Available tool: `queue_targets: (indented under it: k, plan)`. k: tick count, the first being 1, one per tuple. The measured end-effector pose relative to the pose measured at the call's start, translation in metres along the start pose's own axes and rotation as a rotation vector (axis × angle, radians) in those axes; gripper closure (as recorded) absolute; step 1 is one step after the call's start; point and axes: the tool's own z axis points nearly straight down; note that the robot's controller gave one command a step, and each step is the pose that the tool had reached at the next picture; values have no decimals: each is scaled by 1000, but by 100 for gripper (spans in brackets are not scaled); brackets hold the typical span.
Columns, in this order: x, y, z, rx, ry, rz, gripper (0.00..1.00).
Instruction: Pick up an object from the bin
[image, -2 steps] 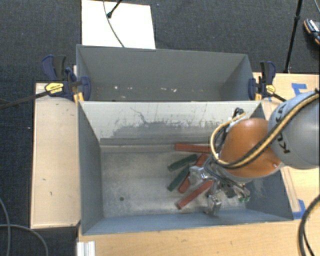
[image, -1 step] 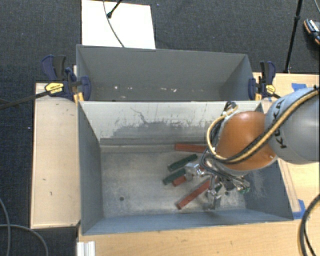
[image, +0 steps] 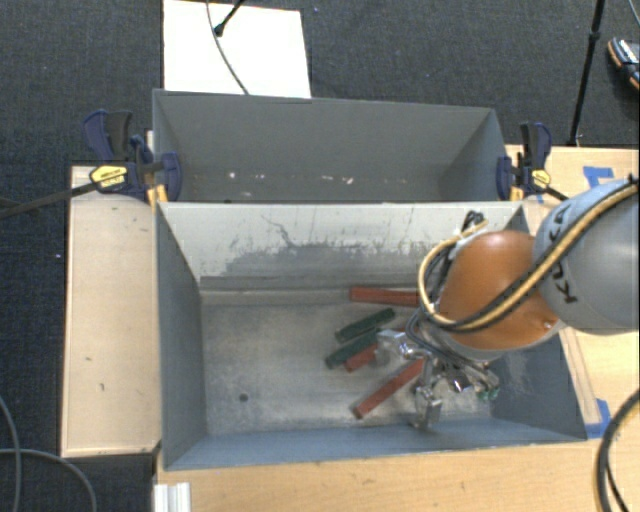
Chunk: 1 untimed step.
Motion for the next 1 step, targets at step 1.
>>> queue_targets:
  k: [1]
  plan:
    - [24,-29,0,3,-6,-308,100]
